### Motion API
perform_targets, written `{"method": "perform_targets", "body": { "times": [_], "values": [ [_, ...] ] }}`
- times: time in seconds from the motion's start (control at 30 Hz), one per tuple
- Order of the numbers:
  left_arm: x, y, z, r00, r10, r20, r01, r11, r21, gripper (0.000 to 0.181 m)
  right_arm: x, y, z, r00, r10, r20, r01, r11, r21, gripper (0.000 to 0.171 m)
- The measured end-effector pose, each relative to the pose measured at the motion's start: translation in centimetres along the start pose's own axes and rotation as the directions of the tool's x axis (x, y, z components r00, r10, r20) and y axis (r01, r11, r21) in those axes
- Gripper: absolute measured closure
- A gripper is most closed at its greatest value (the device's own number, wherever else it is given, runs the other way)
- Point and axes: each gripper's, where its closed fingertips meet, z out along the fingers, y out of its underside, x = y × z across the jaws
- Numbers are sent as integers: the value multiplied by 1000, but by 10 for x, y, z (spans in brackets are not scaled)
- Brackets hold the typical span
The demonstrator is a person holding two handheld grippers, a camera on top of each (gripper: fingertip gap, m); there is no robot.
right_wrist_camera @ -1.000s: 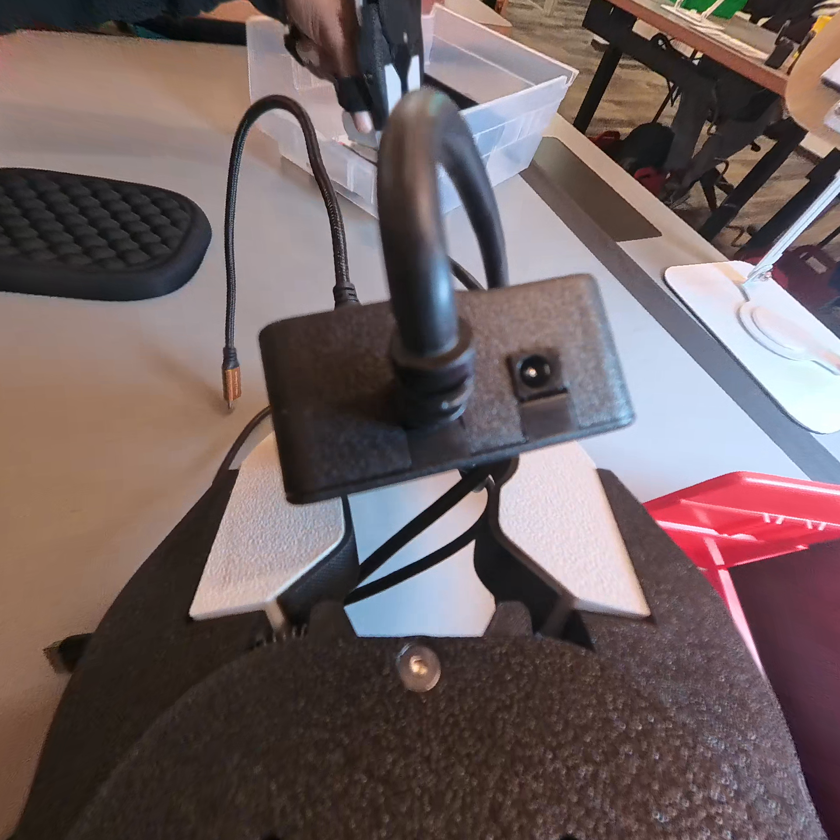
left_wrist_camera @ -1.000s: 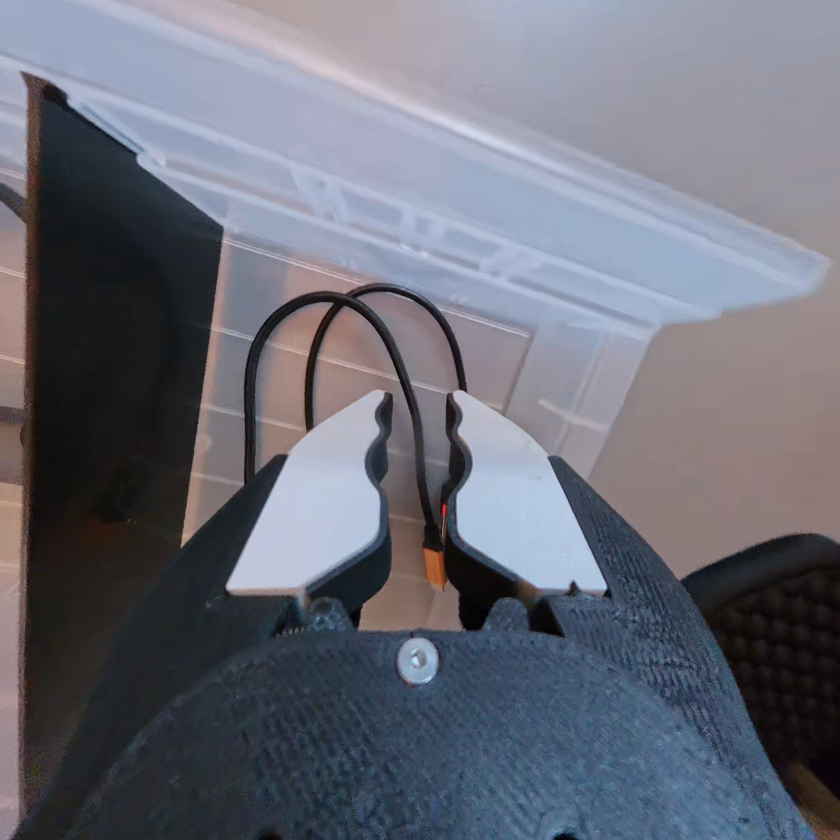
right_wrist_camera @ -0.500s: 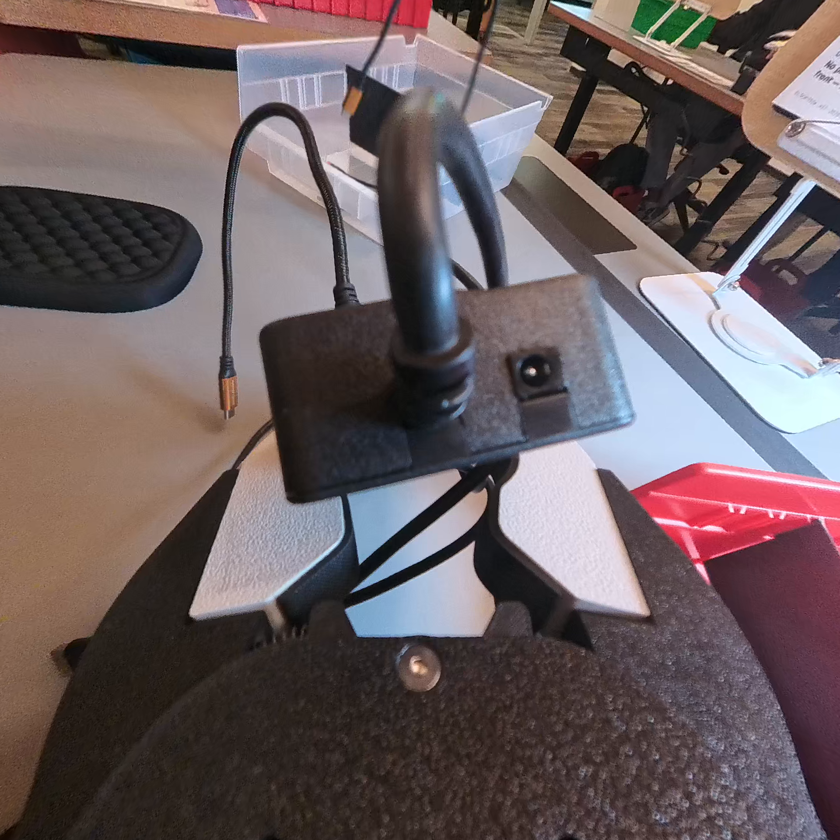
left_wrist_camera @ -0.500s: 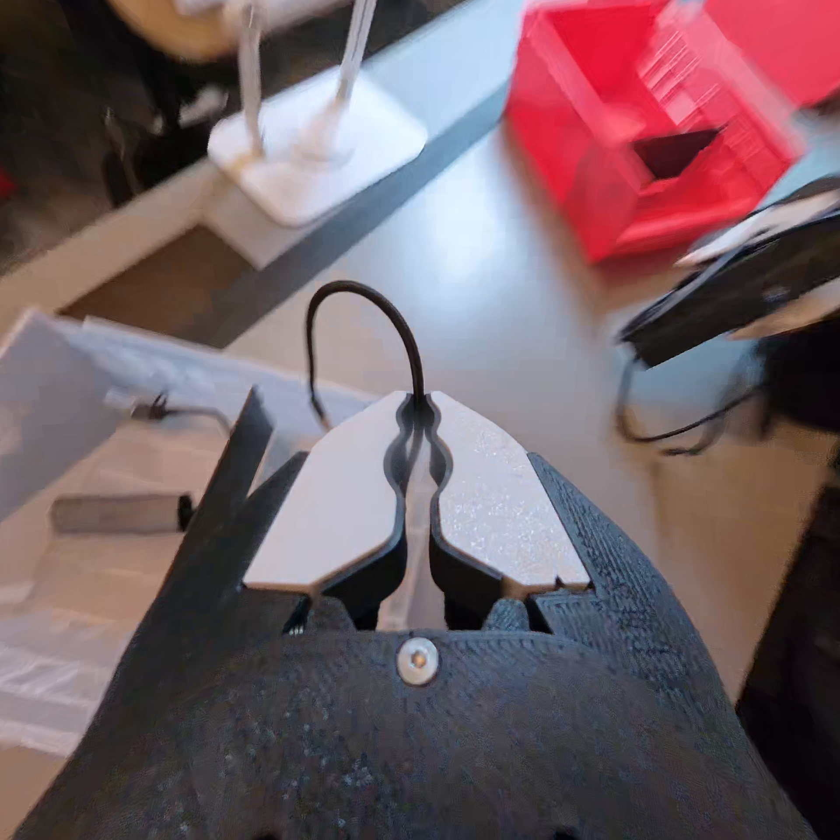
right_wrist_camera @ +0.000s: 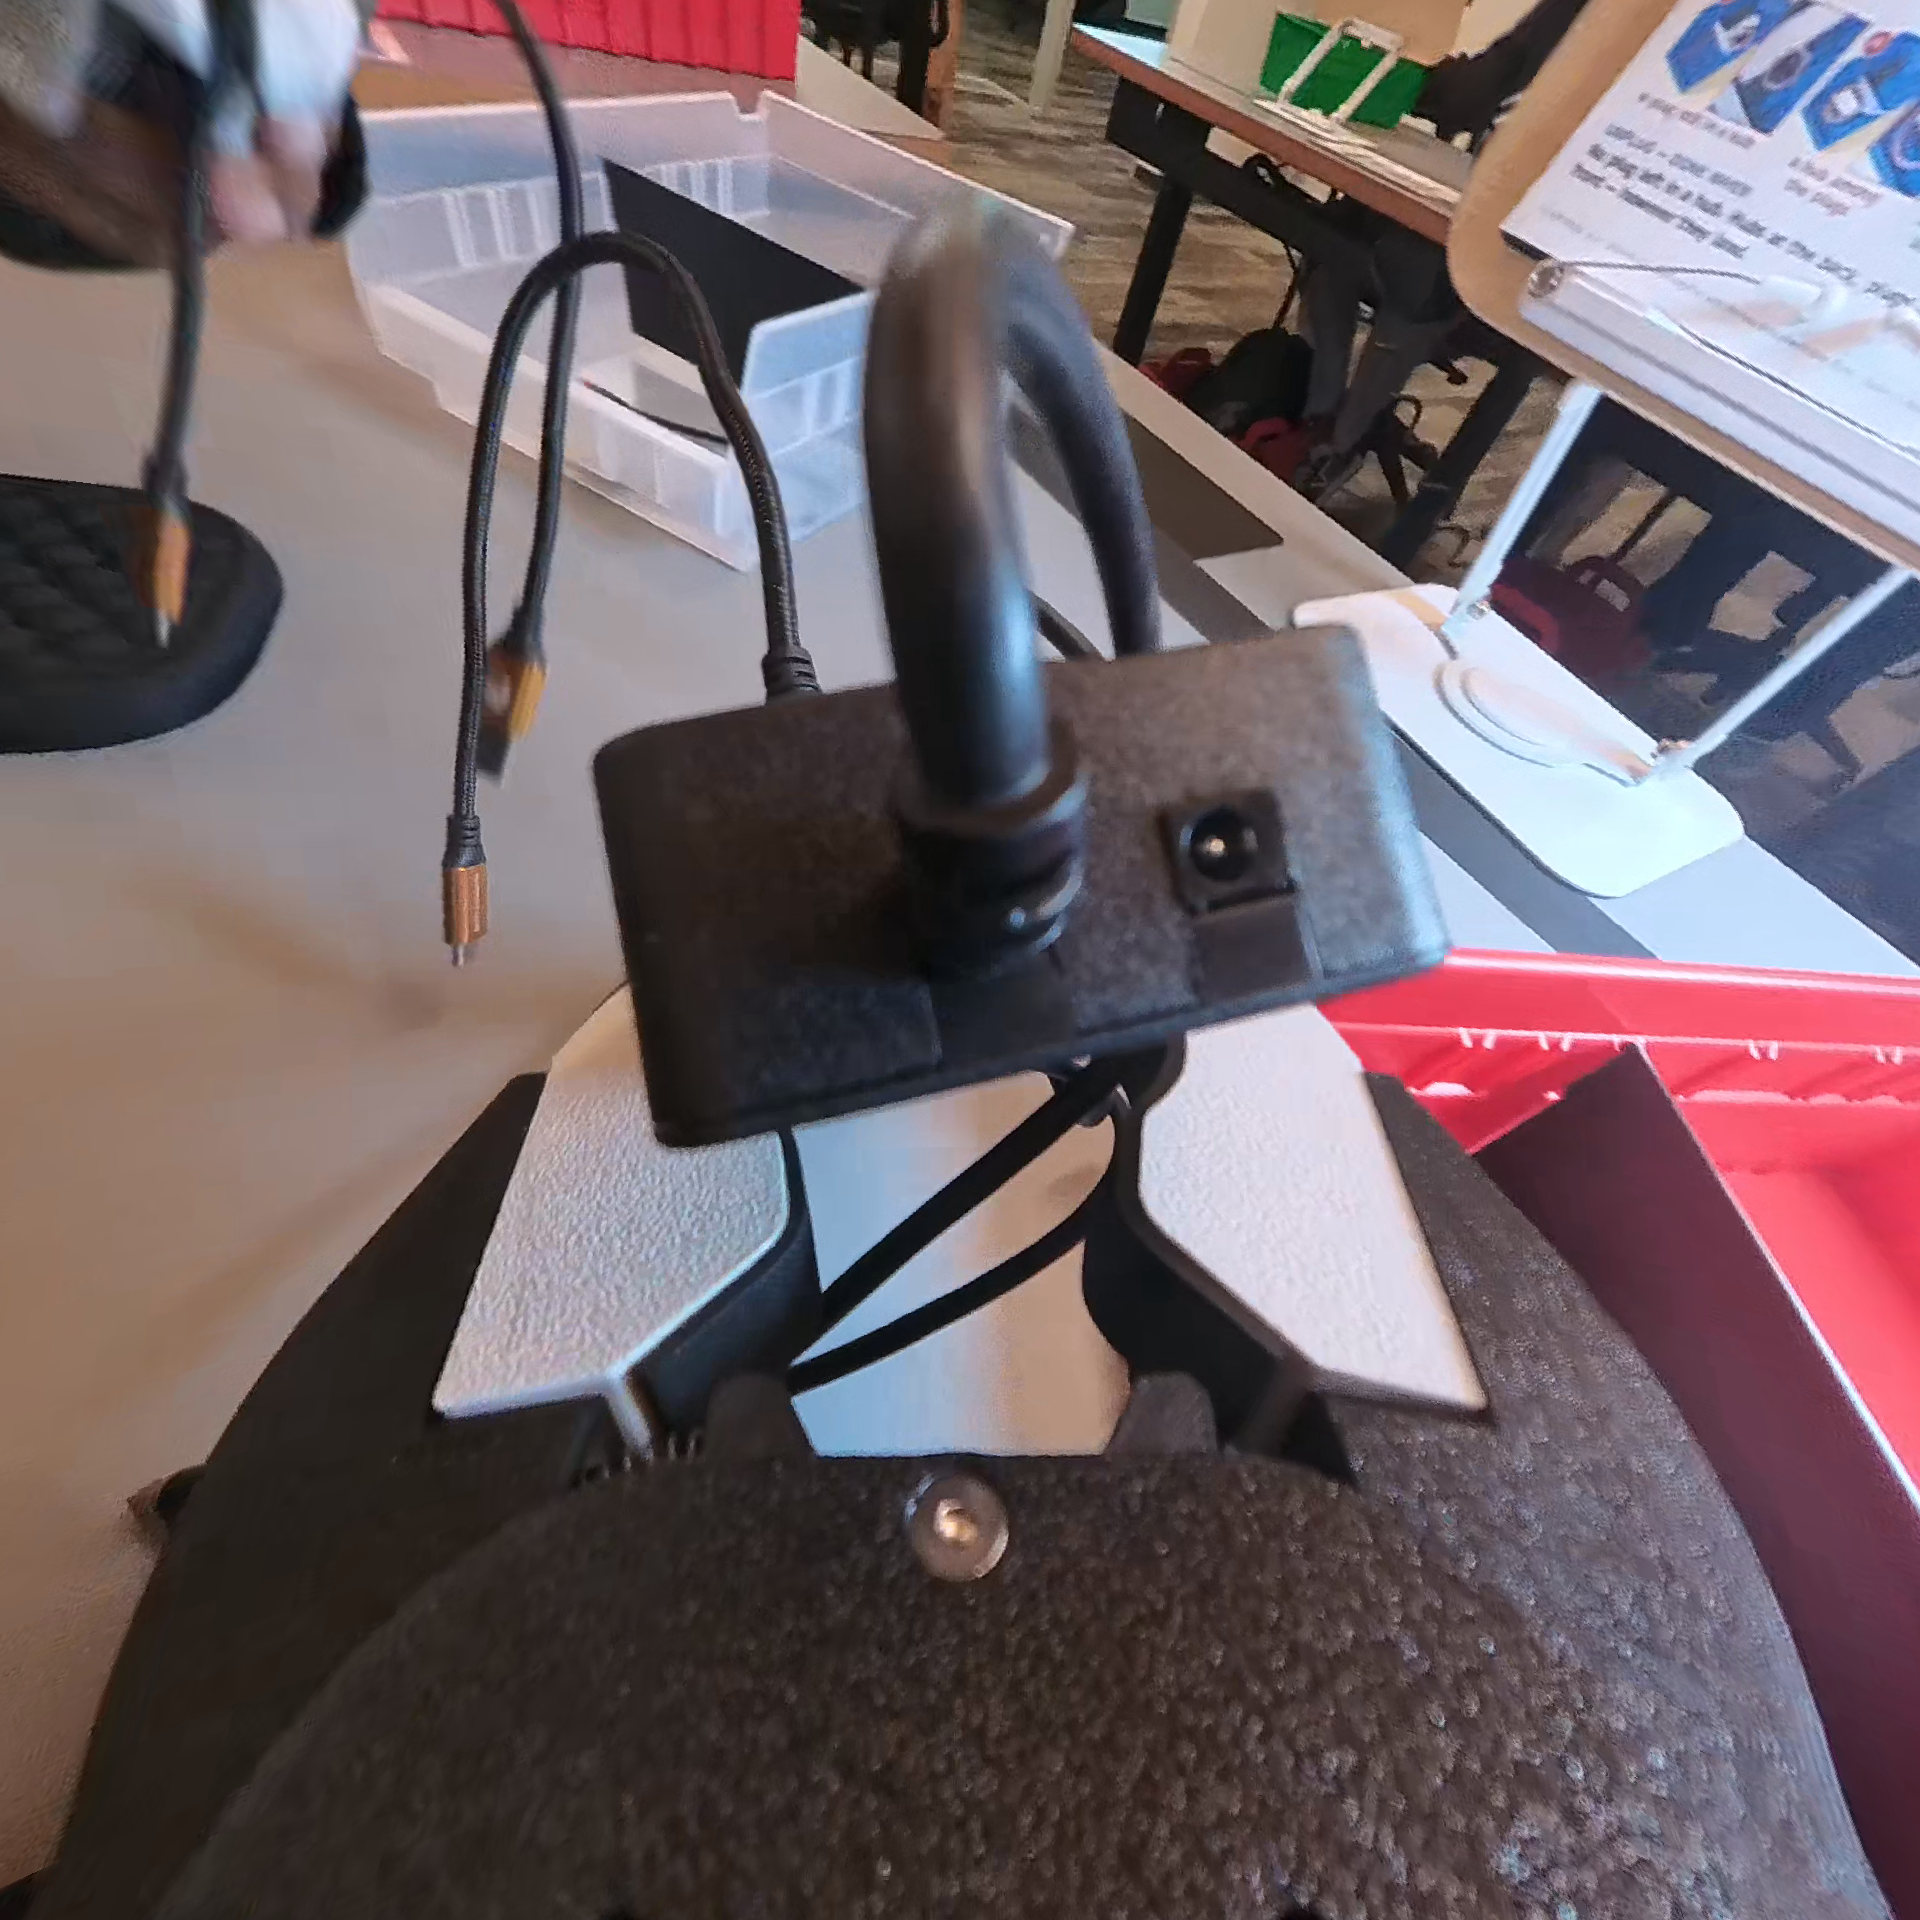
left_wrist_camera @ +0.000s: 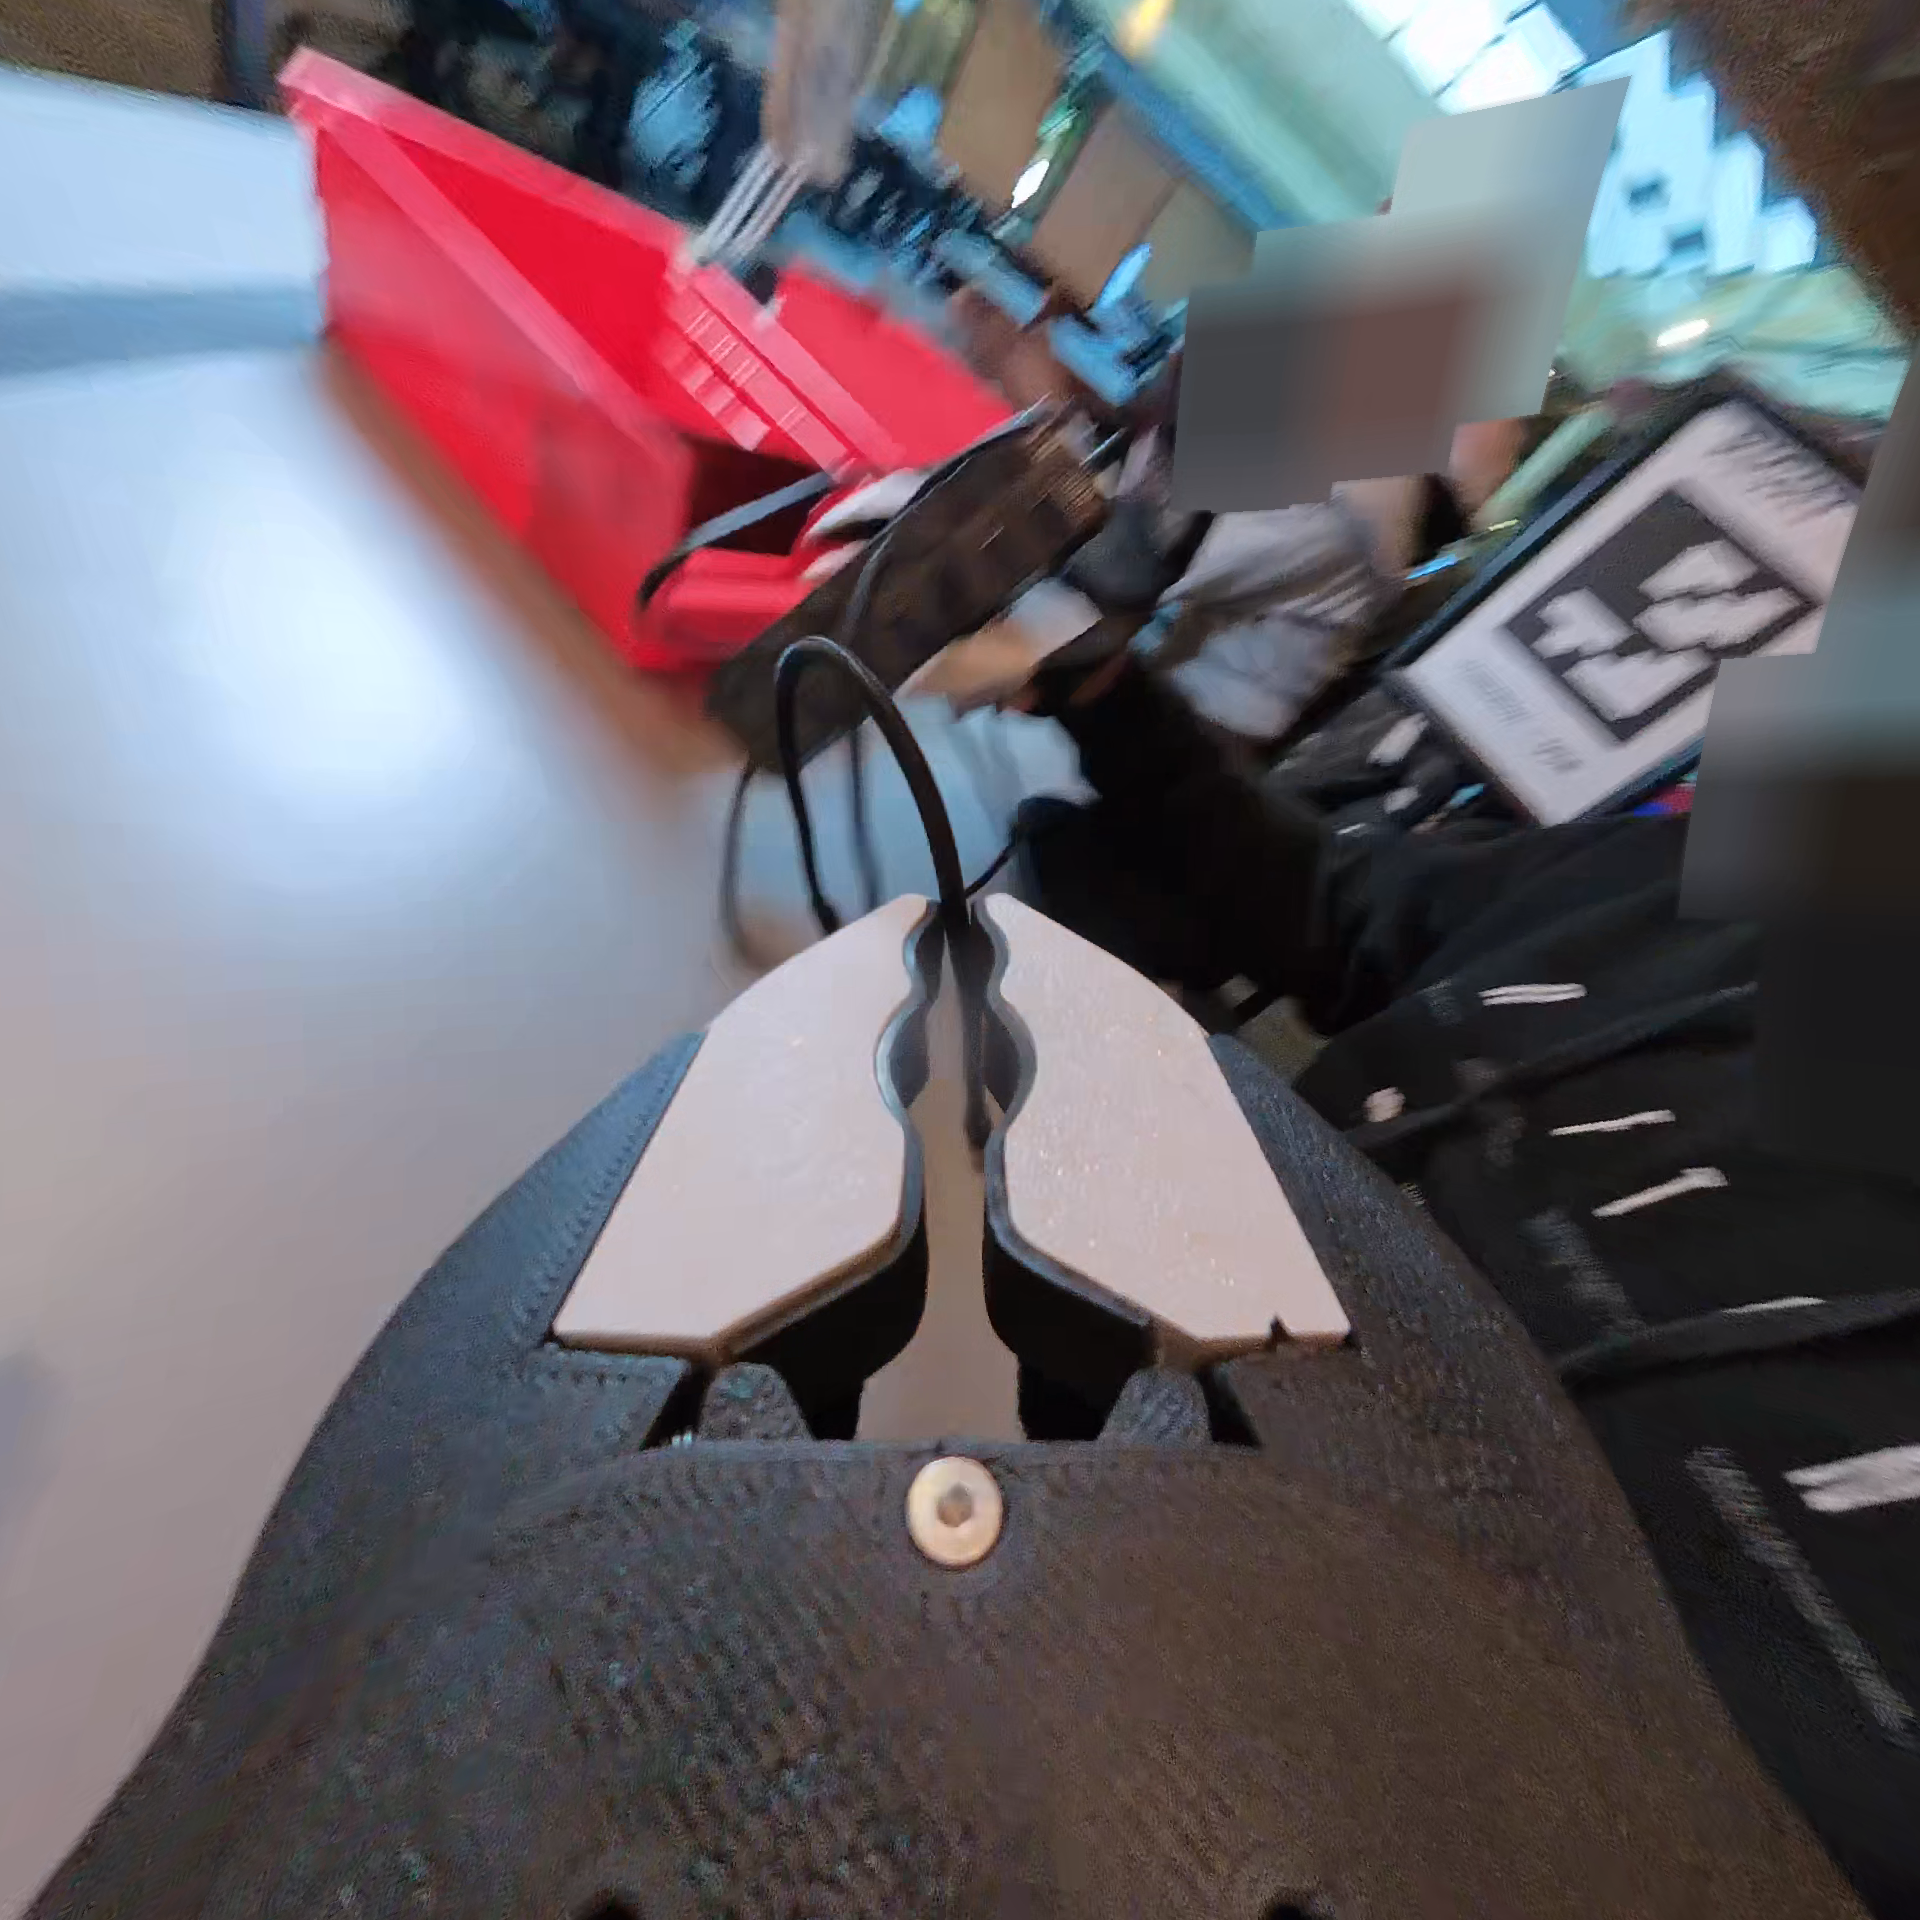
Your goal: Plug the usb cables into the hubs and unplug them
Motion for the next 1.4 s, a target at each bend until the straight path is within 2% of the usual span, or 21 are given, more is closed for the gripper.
{"method": "perform_targets", "body": {
  "times": [0.13, 0.23, 0.3, 0.4, 0.5, 0.63, 0.73, 0.83, 0.97, 1.13, 1.27, 1.4],
  "values": [
    [-60, 58, -18, 966, 6, 258, 43, 981, -187, 169, 11, 5, -1, 999, 24, -26, -24, 1000, -2, 108],
    [-83, 67, -40, 903, 123, 413, -3, 960, -280, 165, 18, 6, -2, 998, 40, -38, -40, 999, 6, 109],
    [-87, 64, -42, 865, 240, 441, -78, 932, -353, 163, 21, 5, -2, 998, 50, -47, -50, 999, 12, 109],
    [-80, 63, -21, 827, 431, 361, -230, 846, -481, 159, 26, 5, -2, 995, 68, -67, -66, 998, 22, 109],
    [-87, 73, 9, 737, 638, 224, -371, 658, -655, 154, 29, 7, -3, 994, 78, -81, -76, 997, 28, 108],
    [-101, 92, 46, 724, 690, 17, -444, 485, -753, 152, 30, 8, -6, 993, 83, -87, -80, 996, 34, 108],
    [-112, 100, 53, 679, 724, -125, -497, 328, -804, 149, 30, 9, -7, 993, 81, -84, -78, 996, 38, 108],
    [-112, 100, 60, 675, 707, -210, -539, 278, -795, 149, 30, 10, -6, 994, 82, -75, -79, 996, 39, 108],
    [-107, 103, 66, 693, 661, -289, -575, 264, -775, 155, 27, 12, -5, 996, 77, -34, -75, 996, 52, 108],
    [-103, 104, 75, 687, 658, -309, -602, 275, -750, 169, 15, 8, -6, 998, 36, 48, -41, 993, 108, 108],
    [-107, 102, 76, 716, 668, -203, -553, 366, -748, 173, 8, 5, -7, 996, 11, 86, -23, 990, 138, 108],
    [-106, 87, 58, 781, 623, -47, -463, 525, -714, 174, 2, 3, -8, 993, 1, 119, -20, 987, 158, 108]
  ]
}}
